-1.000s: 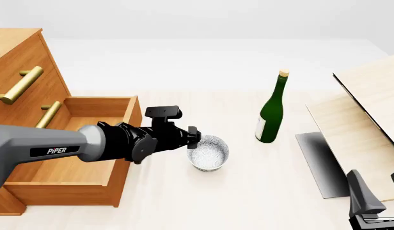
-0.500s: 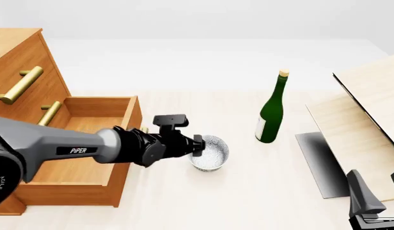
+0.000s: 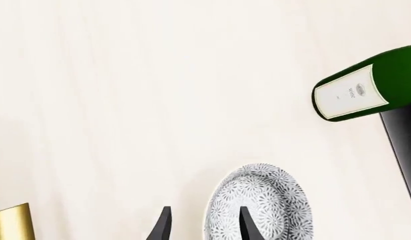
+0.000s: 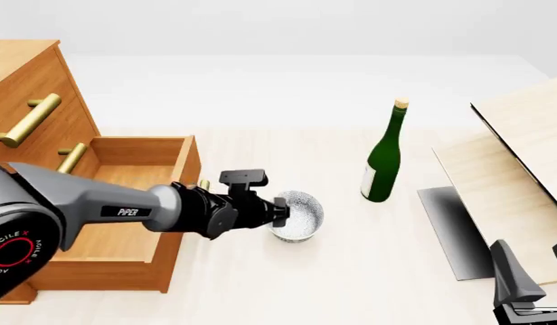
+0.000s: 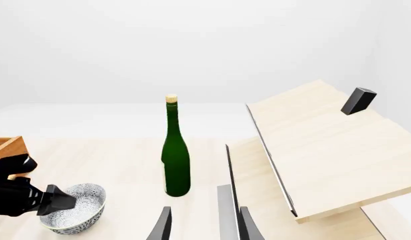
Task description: Put the bowl in the bottom drawer of the cabinet and close it.
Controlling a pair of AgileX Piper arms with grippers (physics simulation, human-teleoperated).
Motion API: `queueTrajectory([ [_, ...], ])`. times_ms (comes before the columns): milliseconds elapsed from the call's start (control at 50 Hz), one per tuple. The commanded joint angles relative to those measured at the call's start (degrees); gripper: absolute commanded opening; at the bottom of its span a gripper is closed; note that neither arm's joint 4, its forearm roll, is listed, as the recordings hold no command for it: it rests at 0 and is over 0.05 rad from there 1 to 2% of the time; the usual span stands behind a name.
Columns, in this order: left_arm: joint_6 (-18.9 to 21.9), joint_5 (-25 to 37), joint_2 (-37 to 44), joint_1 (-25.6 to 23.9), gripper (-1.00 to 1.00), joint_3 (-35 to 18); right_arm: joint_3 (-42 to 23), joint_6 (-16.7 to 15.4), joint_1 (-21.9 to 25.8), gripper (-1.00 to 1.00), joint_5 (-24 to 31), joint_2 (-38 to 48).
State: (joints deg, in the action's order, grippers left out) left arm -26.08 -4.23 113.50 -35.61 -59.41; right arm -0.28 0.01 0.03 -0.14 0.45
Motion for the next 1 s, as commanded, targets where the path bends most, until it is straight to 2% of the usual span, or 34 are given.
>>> queueTrajectory([
  [20,0.3,0.3,2.2,0.0,1.0,-1.0,0.0,0.0,0.0,1.0,0.0,0.0],
  [80,0.5,0.1,2.1,0.1,1.0,-0.8,0.0,0.0,0.0,1.0,0.0,-0.1],
  [100,0.5,0.2,2.0,0.0,-1.0,-0.8,0.0,0.0,0.0,1.0,0.0,-0.1],
  [1000,2.9,-2.4,-9.9,-0.2,-1.0,6.7,0.0,0.0,0.0,1.0,0.0,0.0],
])
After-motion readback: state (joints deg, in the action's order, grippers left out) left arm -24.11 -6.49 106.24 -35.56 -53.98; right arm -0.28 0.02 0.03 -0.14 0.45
